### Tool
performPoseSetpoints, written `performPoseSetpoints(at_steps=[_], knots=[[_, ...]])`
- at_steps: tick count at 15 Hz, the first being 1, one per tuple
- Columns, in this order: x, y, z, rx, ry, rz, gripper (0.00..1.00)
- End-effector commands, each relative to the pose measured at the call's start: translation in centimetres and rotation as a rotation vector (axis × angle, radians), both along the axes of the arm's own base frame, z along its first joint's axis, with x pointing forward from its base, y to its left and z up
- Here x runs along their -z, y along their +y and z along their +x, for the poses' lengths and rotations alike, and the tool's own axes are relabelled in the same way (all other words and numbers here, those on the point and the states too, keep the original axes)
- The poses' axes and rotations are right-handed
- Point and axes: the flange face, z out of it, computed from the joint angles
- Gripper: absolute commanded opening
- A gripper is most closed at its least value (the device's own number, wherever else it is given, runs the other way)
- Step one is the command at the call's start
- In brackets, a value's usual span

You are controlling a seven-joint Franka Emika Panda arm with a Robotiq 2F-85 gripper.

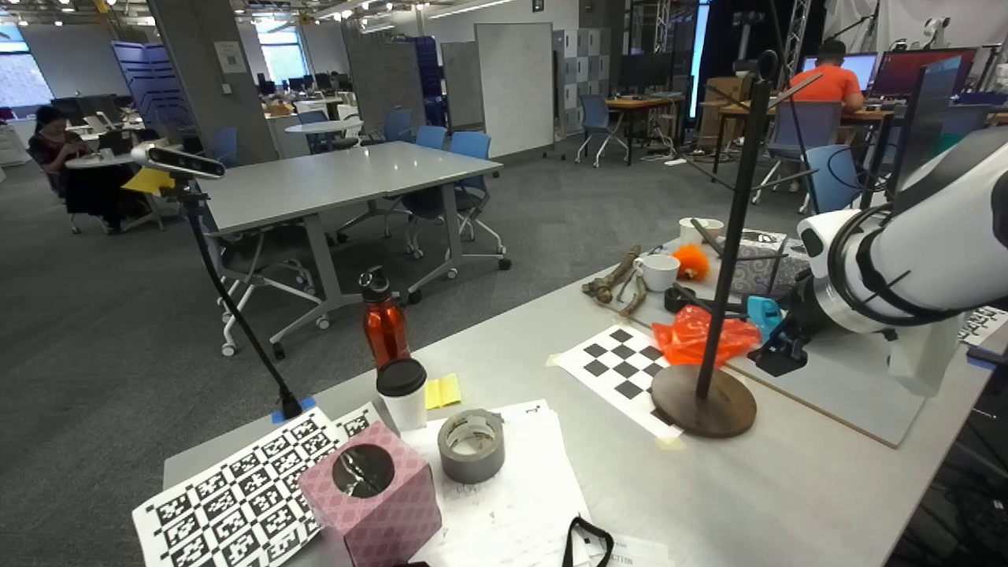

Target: Pick up the peg and hang it on the black stand

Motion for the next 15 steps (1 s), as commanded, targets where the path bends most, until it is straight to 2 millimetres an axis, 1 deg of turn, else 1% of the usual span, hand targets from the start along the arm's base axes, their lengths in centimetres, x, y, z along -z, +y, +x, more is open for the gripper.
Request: performPoseSetpoints(at_steps=[1, 15], knots=[[-0.83, 0.47, 0.35, -0.026, -0.016, -0.016, 1.0], [-1.47, 0.98, 0.18, -0.037, -0.027, -0.008, 1.0]])
